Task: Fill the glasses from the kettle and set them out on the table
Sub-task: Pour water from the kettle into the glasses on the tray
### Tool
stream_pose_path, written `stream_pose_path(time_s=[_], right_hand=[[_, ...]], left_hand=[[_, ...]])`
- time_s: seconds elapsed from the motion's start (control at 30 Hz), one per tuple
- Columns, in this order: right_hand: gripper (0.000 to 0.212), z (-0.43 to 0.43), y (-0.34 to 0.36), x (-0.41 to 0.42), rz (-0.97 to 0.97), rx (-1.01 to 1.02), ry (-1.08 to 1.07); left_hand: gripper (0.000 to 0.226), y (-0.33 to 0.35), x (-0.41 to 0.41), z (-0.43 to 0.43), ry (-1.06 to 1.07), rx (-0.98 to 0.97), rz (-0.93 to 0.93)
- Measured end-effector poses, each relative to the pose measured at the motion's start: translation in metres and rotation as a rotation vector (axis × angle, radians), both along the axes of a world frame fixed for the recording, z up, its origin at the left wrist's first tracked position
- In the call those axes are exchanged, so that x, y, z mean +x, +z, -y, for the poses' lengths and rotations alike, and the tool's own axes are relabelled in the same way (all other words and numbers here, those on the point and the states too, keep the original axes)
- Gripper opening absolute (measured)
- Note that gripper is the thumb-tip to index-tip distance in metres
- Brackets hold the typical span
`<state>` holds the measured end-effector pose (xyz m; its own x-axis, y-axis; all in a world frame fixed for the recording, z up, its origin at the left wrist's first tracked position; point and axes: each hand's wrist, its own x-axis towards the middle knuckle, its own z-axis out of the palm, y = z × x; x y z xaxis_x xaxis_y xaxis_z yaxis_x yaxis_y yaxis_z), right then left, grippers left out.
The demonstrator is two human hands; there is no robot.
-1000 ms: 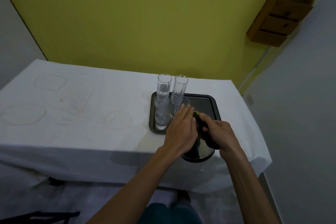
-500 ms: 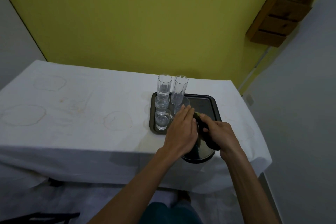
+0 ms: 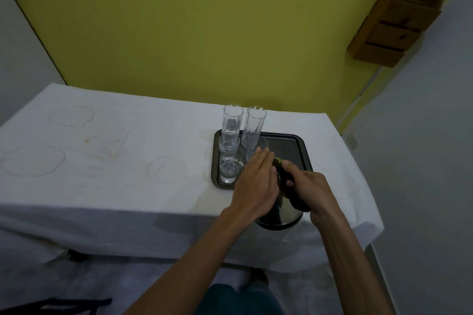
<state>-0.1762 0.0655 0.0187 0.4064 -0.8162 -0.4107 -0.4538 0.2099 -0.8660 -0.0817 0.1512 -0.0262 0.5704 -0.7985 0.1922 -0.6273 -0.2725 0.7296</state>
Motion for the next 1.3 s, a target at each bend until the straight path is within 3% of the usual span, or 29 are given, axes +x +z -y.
stream_pose_path(time_s=[0.57, 0.97, 1.3], right_hand=[[0.054, -0.0038, 0.0025, -0.0019, -0.003, 0.006, -0.001], [0.064, -0.0031, -0.0021, -0.0021, 0.018, 0.023, -0.012], [0.046, -0.0028, -0.0011, -0.0014, 0.002, 0.027, 0.006]], left_hand=[[0.049, -0.0013, -0.0006, 0.0006, 0.0, -0.01, 0.015], [0.049, -0.0017, 0.0003, 0.0003, -0.01, -0.001, 0.012], [0.048, -0.0022, 0.0, 0.0006, -0.008, -0.002, 0.0]])
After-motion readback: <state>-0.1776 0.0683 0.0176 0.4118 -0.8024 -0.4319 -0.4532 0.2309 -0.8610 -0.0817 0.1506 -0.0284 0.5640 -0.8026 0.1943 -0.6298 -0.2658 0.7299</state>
